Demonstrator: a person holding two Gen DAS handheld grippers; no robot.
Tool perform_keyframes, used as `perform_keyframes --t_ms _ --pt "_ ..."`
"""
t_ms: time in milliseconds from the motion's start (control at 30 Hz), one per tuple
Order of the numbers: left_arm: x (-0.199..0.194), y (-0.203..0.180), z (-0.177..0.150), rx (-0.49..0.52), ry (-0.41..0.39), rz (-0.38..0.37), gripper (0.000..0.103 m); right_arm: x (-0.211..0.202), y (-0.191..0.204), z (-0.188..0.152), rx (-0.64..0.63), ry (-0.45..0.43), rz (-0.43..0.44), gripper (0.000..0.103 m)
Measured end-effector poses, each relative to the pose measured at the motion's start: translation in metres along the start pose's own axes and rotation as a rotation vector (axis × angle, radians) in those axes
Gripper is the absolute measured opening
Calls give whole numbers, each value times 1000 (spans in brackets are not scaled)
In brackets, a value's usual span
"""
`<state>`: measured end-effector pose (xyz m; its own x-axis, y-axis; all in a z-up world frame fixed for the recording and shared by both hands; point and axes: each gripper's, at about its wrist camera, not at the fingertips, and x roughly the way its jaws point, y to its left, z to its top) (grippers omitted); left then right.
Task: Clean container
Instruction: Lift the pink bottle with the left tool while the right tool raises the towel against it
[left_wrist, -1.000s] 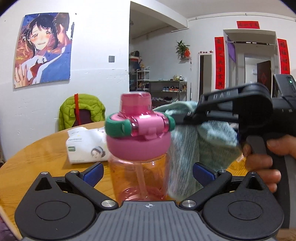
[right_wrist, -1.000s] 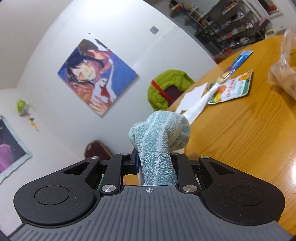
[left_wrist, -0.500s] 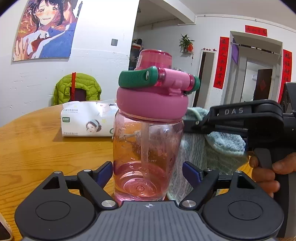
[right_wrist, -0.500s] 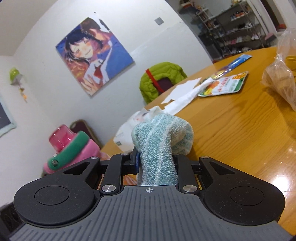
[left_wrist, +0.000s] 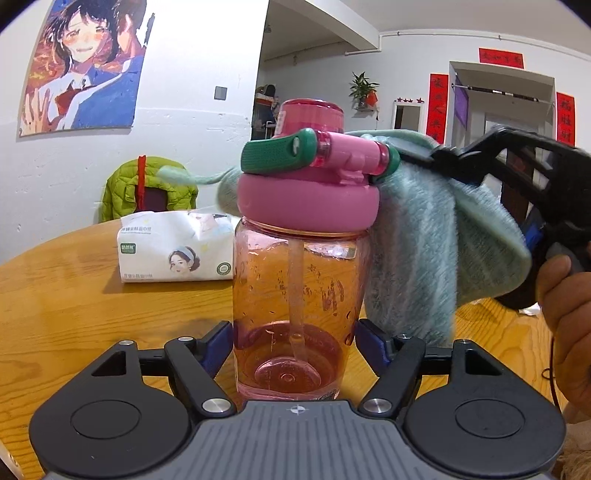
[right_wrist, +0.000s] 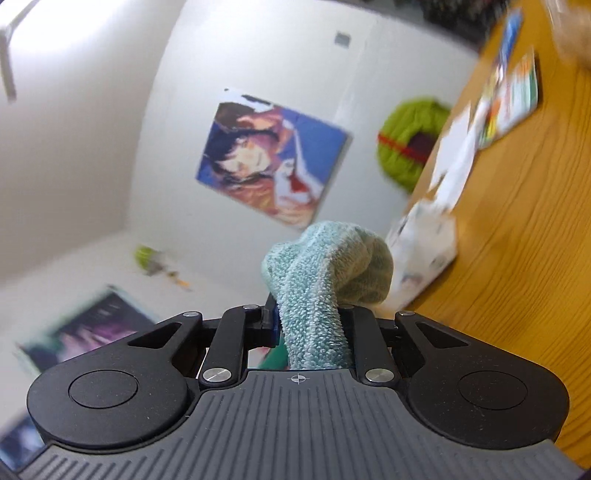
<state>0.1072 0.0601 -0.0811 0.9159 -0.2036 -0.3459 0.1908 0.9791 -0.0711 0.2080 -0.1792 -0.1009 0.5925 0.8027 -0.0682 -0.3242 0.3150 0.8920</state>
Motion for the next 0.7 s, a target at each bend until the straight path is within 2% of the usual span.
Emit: perform_keyframes --t_ms 133,233,700 --pt "1 -1 0 11 0 7 70 12 -22 -1 157 75 48 20" --pt "1 0 0 12 0 8 70 24 -30 -10 145 159 -167 20" --pt "1 -1 -2 16 -4 9 70 9 -33 -15 257 85 53 20"
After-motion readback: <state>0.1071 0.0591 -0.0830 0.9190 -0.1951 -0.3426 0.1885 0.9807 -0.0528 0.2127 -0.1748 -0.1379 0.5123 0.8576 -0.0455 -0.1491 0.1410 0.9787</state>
